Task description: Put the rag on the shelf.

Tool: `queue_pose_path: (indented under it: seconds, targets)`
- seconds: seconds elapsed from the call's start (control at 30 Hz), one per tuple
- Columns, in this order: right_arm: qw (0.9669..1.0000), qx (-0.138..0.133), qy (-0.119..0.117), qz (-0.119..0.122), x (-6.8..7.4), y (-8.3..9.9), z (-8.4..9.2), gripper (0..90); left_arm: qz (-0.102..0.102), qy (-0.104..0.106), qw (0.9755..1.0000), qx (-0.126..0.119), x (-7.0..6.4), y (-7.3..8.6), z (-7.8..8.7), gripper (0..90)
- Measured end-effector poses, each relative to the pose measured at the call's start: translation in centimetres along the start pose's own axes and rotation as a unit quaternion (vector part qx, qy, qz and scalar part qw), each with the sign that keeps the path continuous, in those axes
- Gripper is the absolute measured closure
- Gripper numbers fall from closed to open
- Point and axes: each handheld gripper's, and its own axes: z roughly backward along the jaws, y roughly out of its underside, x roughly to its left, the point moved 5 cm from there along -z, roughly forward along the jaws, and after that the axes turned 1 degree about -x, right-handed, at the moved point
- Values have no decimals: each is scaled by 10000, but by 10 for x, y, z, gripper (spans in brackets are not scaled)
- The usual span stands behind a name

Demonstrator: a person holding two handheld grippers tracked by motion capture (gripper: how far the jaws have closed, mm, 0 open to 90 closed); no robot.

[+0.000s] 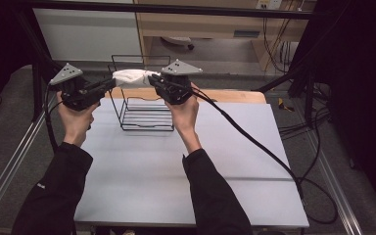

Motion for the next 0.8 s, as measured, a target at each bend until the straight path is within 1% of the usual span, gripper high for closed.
queue_pose_path:
  seconds: [0.07, 0.13, 0.23, 0.37, 0.43, 0.47, 0.57, 0.73, 0.8]
  targets:
    - [10000, 28, -10, -25, 0, 3, 0, 844, 24, 31, 10000, 29, 0, 2, 1, 770]
    - [10000, 38, -23, 3, 0, 5, 0, 844, 22, 40, 10000, 62, 0, 3, 3, 758]
    - [10000, 57, -30, -17, 0, 8, 1, 844, -29, 30, 10000, 82, -1, 1, 8, 740]
    - [10000, 50, -27, -11, -1, 10, 1, 844, -40, -31, 10000, -25, 0, -10, 16, 723]
    - [10000, 56, -32, -42, -1, 11, 2, 844, 10, -91, 9999, -55, 2, -17, 17, 740]
    - [10000, 52, -35, -39, -1, 11, 2, 845, 22, -106, 9999, -53, 2, -20, 16, 758]
    - [10000, 47, -34, -24, 0, 12, 1, 844, 14, -183, 9998, 90, 2, -24, 8, 825]
    - [10000, 55, -34, -52, 0, 13, 1, 844, 21, -185, 9994, 303, -1, -21, -10, 887]
    - [10000, 58, -39, -38, 0, 13, 1, 844, 21, -158, 9991, 385, -2, -18, -14, 893]
